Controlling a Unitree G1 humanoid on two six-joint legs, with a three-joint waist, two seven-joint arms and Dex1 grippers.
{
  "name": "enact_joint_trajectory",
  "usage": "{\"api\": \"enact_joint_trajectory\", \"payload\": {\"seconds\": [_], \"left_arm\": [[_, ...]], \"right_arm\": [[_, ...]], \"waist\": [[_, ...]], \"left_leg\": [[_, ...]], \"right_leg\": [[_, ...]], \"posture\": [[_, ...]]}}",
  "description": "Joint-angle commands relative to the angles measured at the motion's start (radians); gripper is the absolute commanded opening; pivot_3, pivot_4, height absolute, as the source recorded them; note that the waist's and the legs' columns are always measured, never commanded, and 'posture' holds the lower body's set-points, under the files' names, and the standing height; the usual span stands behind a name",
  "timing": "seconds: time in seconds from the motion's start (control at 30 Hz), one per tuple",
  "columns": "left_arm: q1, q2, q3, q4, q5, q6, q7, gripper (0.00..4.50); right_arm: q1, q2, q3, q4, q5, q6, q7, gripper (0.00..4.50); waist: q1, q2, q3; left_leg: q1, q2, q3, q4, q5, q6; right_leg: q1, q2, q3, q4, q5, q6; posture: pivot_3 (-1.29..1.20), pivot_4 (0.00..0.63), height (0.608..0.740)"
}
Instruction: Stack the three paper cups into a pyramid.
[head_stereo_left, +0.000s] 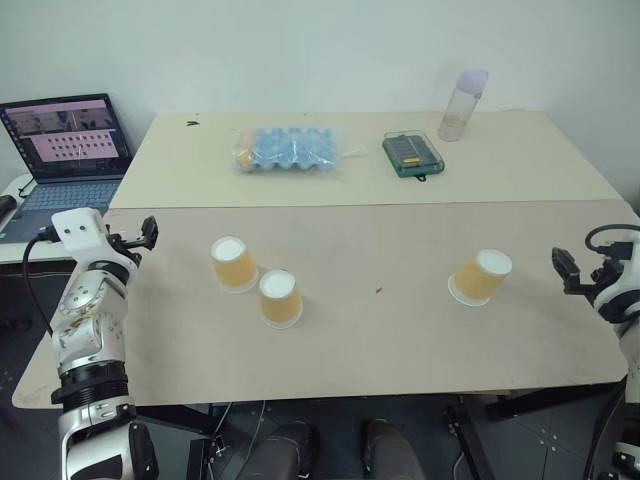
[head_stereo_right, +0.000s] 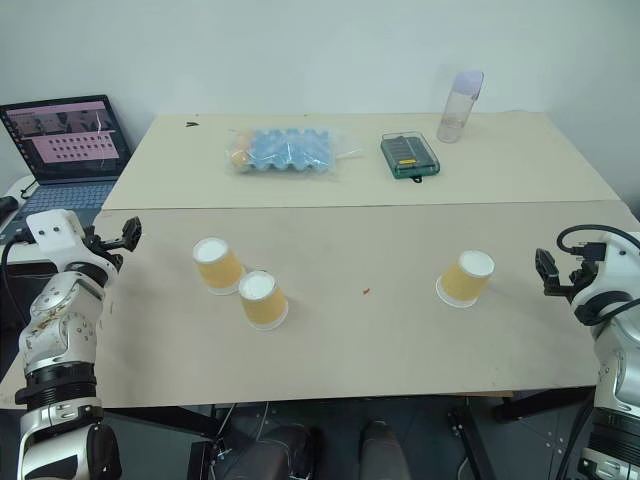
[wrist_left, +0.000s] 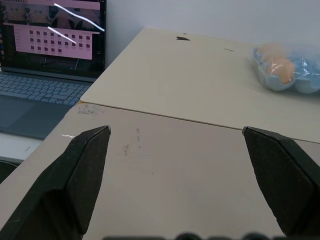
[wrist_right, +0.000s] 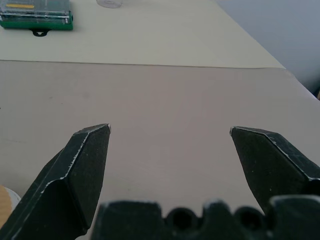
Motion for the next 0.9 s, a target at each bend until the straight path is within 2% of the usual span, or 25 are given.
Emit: {"api": "enact_joint_trajectory", "payload": {"seconds": [0.03,0.17,0.27,0.47,0.5,0.57,0.63,0.7,0.77,0.83,0.9], "left_arm": [[0.009,0.038,-0.005,-0.027,0.001,-0.036,-0.049,4.5],[0.074,0.097,0.016,-0.225,-0.168,0.081,-0.246,4.5],[0.122,0.176,0.032,-0.369,-0.283,0.188,-0.353,4.5],[0.157,0.337,0.106,-0.519,-0.528,0.392,-0.501,4.5],[0.156,0.353,0.11,-0.527,-0.551,0.415,-0.511,4.5],[0.175,0.383,0.075,-0.598,-0.608,0.466,-0.551,4.5],[0.193,0.391,0.019,-0.657,-0.615,0.486,-0.566,4.5],[0.201,0.372,-0.07,-0.678,-0.512,0.434,-0.538,4.5],[0.203,0.343,-0.138,-0.688,-0.448,0.389,-0.52,4.5],[0.201,0.3,-0.212,-0.696,-0.398,0.352,-0.508,4.5],[0.208,0.278,-0.248,-0.691,-0.361,0.33,-0.509,4.5]], "right_arm": [[-0.014,-0.016,-0.019,-0.007,-0.005,-0.028,-0.018,4.48],[-0.071,-0.058,-0.028,-0.013,0.002,-0.01,-0.018,4.48],[-0.121,-0.096,-0.021,-0.101,0.092,0.054,0.064,4.48],[-0.208,-0.213,0.007,-0.339,0.407,0.232,0.334,4.48],[-0.219,-0.227,0.012,-0.364,0.444,0.251,0.359,4.48],[-0.282,-0.233,0.063,-0.466,0.612,0.313,0.423,4.48],[-0.322,-0.236,0.113,-0.545,0.734,0.351,0.477,4.48],[-0.348,-0.239,0.168,-0.578,0.783,0.373,0.508,4.48],[-0.363,-0.244,0.239,-0.6,0.771,0.373,0.531,4.48],[-0.388,-0.237,0.383,-0.639,0.694,0.354,0.567,4.48],[-0.396,-0.23,0.468,-0.653,0.648,0.338,0.591,4.48]], "waist": [[0.0,0.0,0.0],[-0.009,0.0,0.0],[-0.016,0.002,0.002],[-0.023,0.008,0.005],[-0.023,0.008,0.005],[-0.023,0.007,0.005],[-0.024,0.008,0.005],[-0.022,0.007,0.005],[-0.013,0.007,0.006],[-0.01,0.006,0.006],[-0.01,0.006,0.006]], "left_leg": [[0.0,0.0,0.0,0.0,0.0,0.0],[-0.001,0.0,0.0,0.0,0.0,0.0],[-0.003,0.0,0.001,0.0,0.0,0.0],[-0.001,0.002,0.001,-0.001,-0.001,-0.001],[-0.001,0.003,0.001,-0.001,-0.002,-0.001],[-0.001,0.003,0.001,-0.002,-0.002,-0.001],[-0.001,0.004,0.001,-0.002,-0.003,-0.001],[-0.001,0.004,0.001,-0.002,-0.003,-0.001],[-0.002,0.004,0.001,-0.002,-0.003,-0.001],[-0.001,0.004,0.002,-0.002,-0.003,0.0],[-0.002,0.004,0.003,-0.002,-0.003,0.0]], "right_leg": [[0.0,0.0,0.0,0.0,0.0,0.0],[-0.001,0.0,0.0,0.0,0.0,0.0],[-0.003,0.0,0.001,0.0,0.0,0.0],[-0.003,0.001,0.001,0.0,-0.003,0.004],[-0.003,0.002,0.001,0.0,-0.003,0.005],[-0.002,0.002,0.001,0.0,-0.004,0.005],[-0.002,0.002,0.001,-0.001,-0.004,0.005],[-0.001,0.001,0.001,-0.002,-0.004,0.005],[-0.001,0.0,0.001,-0.003,-0.003,0.004],[0.0,-0.001,0.001,-0.005,-0.001,0.001],[0.0,0.0,0.001,-0.008,-0.001,0.001]], "posture": [[0.0,0.15,0.74],[0.0,0.15,0.74],[0.0,0.15,0.74],[0.0,0.15,0.74],[0.0,0.15,0.74],[0.0,0.15,0.74],[0.0,0.15,0.74],[0.0,0.15,0.74],[0.0,0.15,0.74],[0.0,0.15,0.74],[0.0,0.15,0.74]]}}
